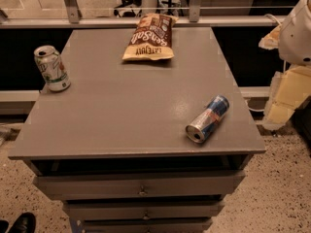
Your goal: Pick brown chip bag
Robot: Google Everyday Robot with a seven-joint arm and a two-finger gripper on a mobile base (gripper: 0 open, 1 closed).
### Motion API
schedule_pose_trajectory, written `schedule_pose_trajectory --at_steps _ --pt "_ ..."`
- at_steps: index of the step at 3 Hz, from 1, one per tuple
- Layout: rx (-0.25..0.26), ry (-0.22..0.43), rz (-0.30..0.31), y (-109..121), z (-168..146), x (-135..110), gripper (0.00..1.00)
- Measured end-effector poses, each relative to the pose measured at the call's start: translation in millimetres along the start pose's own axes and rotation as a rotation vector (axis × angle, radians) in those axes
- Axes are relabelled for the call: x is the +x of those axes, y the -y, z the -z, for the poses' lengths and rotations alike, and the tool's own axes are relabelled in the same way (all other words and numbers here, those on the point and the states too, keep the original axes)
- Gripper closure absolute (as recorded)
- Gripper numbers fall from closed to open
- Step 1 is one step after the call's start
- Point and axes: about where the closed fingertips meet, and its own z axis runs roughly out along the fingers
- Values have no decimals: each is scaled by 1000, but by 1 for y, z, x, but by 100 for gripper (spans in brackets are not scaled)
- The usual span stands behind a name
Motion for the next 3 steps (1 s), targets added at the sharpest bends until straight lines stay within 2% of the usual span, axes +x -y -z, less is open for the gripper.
schedule_pose_trajectory --at_steps 1,2,3 --pt "13 12 0 3 -1 -3 0" --pt "44 74 -14 24 -25 -23 0" --pt "78 170 -15 67 -58 -63 0"
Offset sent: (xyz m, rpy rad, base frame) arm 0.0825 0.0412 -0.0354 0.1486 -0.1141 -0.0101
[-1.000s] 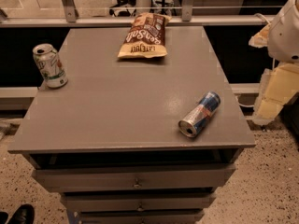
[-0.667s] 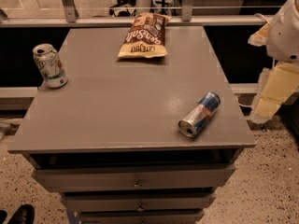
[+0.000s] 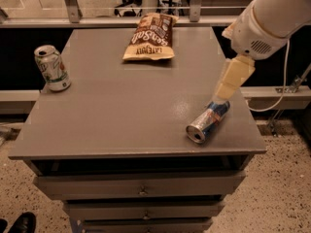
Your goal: Pick brown chip bag
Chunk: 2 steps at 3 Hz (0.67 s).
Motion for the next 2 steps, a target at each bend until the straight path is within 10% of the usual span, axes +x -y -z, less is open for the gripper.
schedule_pose_trajectory --at_steps 2 --pt "73 258 -31 73 -72 -72 0"
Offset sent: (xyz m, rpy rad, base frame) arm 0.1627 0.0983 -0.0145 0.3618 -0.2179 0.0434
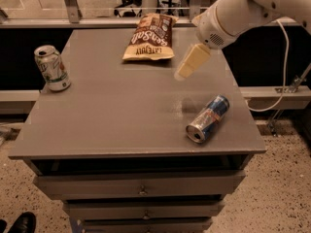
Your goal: Pick brown chip bag
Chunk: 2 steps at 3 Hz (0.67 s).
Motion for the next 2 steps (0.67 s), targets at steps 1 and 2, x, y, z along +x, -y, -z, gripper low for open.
schedule_pose_trajectory --at_steps 1,2 --pt "-2 -1 1 -1 0 0 0" --pt "16 56 -46 4 -6 -1 0"
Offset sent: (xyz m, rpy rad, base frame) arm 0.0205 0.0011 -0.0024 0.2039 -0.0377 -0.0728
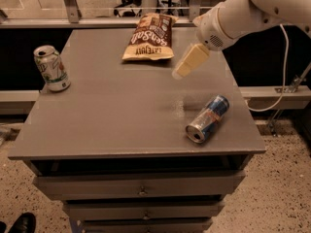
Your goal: Pick brown chip bag
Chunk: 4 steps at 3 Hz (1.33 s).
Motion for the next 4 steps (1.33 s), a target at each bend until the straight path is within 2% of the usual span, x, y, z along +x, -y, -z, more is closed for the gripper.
schedule_pose_trajectory --at_steps 1,2,3,4 --pt "21 142 -94 19 -26 -21 0" --pt "11 285 -193 41 -56 -47 0" --pt "-17 369 -258 59 -95 -72 0" --pt "-29 376 -285 66 -126 -79 0"
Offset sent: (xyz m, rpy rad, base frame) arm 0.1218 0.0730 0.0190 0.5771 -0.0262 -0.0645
